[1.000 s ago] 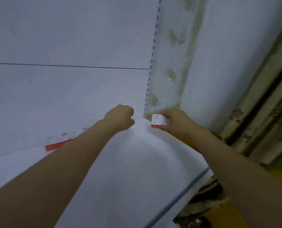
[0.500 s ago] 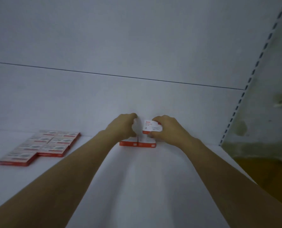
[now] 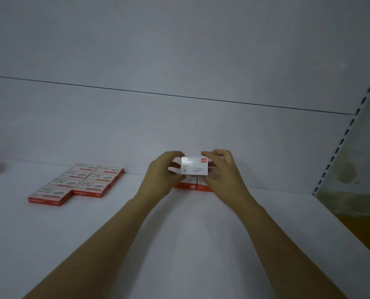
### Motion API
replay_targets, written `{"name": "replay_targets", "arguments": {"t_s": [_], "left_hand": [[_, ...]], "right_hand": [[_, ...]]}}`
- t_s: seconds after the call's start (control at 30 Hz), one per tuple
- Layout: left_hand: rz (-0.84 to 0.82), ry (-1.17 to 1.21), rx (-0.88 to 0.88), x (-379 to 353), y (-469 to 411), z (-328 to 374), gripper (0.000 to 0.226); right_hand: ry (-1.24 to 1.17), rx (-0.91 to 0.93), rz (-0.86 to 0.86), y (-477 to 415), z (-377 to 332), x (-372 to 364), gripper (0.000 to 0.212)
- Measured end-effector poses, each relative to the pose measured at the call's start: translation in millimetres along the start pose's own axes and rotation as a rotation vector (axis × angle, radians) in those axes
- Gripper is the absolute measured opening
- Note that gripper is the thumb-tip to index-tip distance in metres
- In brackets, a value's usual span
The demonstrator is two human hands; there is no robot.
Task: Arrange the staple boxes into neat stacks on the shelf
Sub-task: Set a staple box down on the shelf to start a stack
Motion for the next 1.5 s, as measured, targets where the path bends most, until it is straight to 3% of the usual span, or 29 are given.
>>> {"name": "replay_targets", "arguments": {"t_s": [0.2, 0.33, 0.43, 0.67, 0.87, 1.0, 1.07, 1.2, 1.4, 1.5], "left_hand": [[-0.058, 0.187, 0.072, 1, 7, -2, 0.047], [-0.190, 0.333, 0.205, -1, 14, -6, 0.030], [-0.204, 0.481, 0.334, -2, 17, -5, 0.024], [-0.252, 0.390, 0.592, -7, 22, -9, 0.042], [-0.289, 0.373, 0.638, -8, 24, -14, 0.043], [-0.343, 0.509, 0.537, -9, 24, -13, 0.030], [-0.374, 0.549, 0.481, -10, 26, -12, 0.029], [-0.403, 0.670, 0.408, -17, 33, -4, 0.045], [-0.350, 0.624, 0.297, -19, 33, -6, 0.043], [-0.322, 0.593, 0.270, -18, 32, -7, 0.044]], "right_hand": [[-0.225, -0.082, 0.001, 5, 5, 6, 0.051], [-0.487, -0.299, -0.131, 7, 11, 13, 0.034], [-0.692, -0.502, -0.135, 12, 17, 10, 0.022], [-0.666, -0.695, -0.128, 23, 20, -1, 0.031], [-0.642, -0.786, -0.170, 29, 24, -5, 0.044], [-0.726, -0.610, -0.102, 24, 20, 4, 0.025], [-0.698, -0.477, -0.064, 20, 17, 11, 0.030], [-0.469, -0.261, -0.085, 19, -4, 12, 0.043], [-0.125, 0.053, -0.103, 29, -35, -7, 0.048], [-0.049, 0.085, -0.109, 30, -37, -10, 0.051]]}}
Point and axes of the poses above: each hand's wrist, its own y-axis away from the middle knuckle, its own x-axis out of the back of the hand, z = x × y, the point moved 5 cm from there along -y, towards the middle knuckle, and after that the axes turned 2 degrees about z, right-handed, at the moved point
